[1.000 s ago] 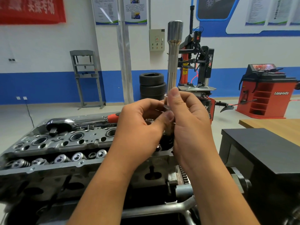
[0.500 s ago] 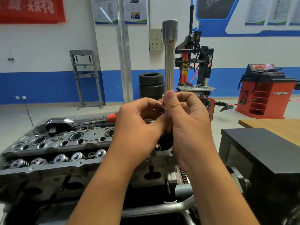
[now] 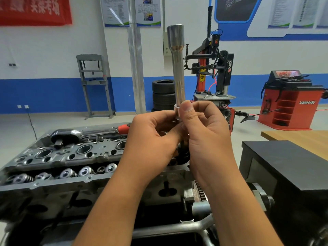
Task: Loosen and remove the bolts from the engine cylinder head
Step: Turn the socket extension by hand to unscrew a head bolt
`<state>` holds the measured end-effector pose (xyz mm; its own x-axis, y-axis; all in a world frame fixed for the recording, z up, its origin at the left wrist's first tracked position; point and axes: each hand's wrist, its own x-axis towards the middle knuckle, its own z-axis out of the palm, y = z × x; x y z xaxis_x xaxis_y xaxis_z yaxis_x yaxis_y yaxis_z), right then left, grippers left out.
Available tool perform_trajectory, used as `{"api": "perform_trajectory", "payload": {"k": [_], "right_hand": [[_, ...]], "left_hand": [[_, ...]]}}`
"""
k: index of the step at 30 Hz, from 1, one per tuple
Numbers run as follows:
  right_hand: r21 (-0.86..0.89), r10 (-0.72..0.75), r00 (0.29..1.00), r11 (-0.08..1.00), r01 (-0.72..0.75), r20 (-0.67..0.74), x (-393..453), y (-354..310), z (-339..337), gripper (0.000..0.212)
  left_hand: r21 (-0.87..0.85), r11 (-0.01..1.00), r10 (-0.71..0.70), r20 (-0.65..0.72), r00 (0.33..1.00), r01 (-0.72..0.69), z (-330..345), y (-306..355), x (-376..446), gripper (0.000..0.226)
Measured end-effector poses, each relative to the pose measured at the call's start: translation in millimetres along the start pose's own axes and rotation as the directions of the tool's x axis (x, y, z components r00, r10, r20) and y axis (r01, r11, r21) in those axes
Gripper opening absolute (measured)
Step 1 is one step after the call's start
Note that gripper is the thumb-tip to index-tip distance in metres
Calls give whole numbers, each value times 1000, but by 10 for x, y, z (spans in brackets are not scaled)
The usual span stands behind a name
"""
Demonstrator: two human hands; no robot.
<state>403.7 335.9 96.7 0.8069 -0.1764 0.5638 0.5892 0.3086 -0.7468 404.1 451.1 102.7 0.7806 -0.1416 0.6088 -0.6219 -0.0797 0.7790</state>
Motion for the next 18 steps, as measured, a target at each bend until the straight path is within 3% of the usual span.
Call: {"api": "perform_trajectory", "payload": {"k": [3,7,9,13,18], "right_hand": [[1,5,1000,1000,-5,-30,3,0,7,25],[21,16,998,1000,-15,-60,17,-9,4,23],[-17,15,999,1000,-16,-50,10,-20,8,23],[-30,12,1000,999,-12,-6,-19,-30,14,20],[-23,21,999,999,-22,-26,-5,-49,18,37]], "left_hand": [[-9,1000,-7,59,998,7,0,7,-2,21],[21,1000,11,-13,1000,-11,13,-14,16,20],[32,999,11,-23,1000,-11,10,-25,21,12],[31,999,21,-17,1000,-20,-7,-15,3,16],[-24,999,-22,16,1000,22,0,-1,2,21]]}}
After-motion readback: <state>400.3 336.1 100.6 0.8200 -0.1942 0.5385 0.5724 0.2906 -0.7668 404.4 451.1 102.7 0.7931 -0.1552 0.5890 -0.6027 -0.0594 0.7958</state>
